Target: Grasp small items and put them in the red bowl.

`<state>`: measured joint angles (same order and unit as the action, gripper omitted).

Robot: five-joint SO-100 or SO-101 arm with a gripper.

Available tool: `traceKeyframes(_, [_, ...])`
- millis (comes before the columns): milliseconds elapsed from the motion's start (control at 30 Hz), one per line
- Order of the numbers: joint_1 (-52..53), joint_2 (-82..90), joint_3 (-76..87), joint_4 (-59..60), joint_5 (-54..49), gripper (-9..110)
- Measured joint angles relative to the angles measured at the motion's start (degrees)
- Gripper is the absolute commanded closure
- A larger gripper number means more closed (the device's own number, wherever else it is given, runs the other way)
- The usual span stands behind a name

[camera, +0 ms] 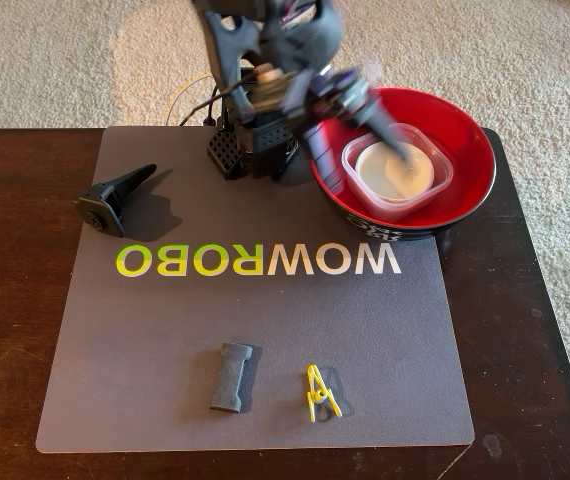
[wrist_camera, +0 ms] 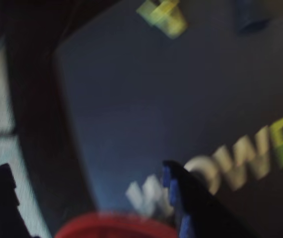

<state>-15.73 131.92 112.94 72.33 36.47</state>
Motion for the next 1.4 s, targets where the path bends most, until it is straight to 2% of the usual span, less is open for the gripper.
traceKeyframes(133, [13.8,-14.8,-0.2,-4.2,13.9,66])
traceKeyframes(300, [21.7,-31.5,-2.1,-11.6,35.9,67])
traceKeyframes(433, [24.0,-43.8,-10.0,-12.9,41.3,69])
traceKeyframes(700, [25.2,-62.8,-28.1,-13.0,45.1,69])
traceKeyframes(867, [25.2,-67.9,-32.1,-13.0,45.9,72])
traceKeyframes(1033, [25.1,-72.9,-36.5,-12.9,44.1,101])
traceKeyframes(1400, [23.1,-71.2,-38.0,-11.2,36.6,101])
